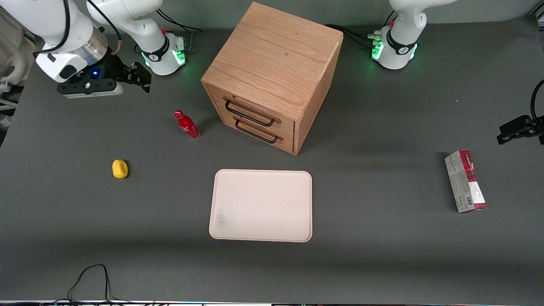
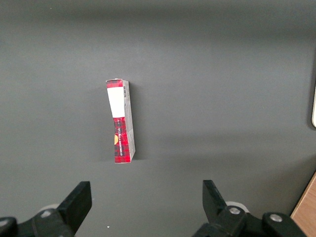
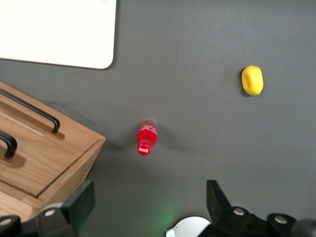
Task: Place coke bottle on tray
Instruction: 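Move the open right gripper down over the red Coca-Cola bottle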
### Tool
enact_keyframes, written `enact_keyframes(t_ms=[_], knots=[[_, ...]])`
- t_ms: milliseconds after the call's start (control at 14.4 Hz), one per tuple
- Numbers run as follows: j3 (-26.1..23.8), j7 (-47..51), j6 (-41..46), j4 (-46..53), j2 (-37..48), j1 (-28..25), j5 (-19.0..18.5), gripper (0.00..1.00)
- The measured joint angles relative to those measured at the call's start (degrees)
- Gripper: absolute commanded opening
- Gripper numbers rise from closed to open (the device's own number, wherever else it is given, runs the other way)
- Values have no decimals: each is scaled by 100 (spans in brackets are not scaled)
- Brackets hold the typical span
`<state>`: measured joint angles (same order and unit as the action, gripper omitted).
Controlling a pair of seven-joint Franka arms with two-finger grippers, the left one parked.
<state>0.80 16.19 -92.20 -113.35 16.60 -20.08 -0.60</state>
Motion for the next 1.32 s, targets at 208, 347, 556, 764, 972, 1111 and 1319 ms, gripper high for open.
enact_keyframes(t_ms=[208, 347, 556, 764, 972, 1111, 1319], knots=[[-5, 242, -5, -342, 282, -126, 100, 100], [-10, 373, -13, -508, 379, -277, 106, 100], [-21, 436, -39, -675, 410, -374, 106, 100], [-22, 436, -291, -979, 501, -438, 108, 100], [-21, 436, -709, -1320, 514, -470, 108, 100], [-4, 436, -1110, -1675, 502, -470, 108, 100], [32, 436, -1781, -2278, 454, -470, 108, 100]])
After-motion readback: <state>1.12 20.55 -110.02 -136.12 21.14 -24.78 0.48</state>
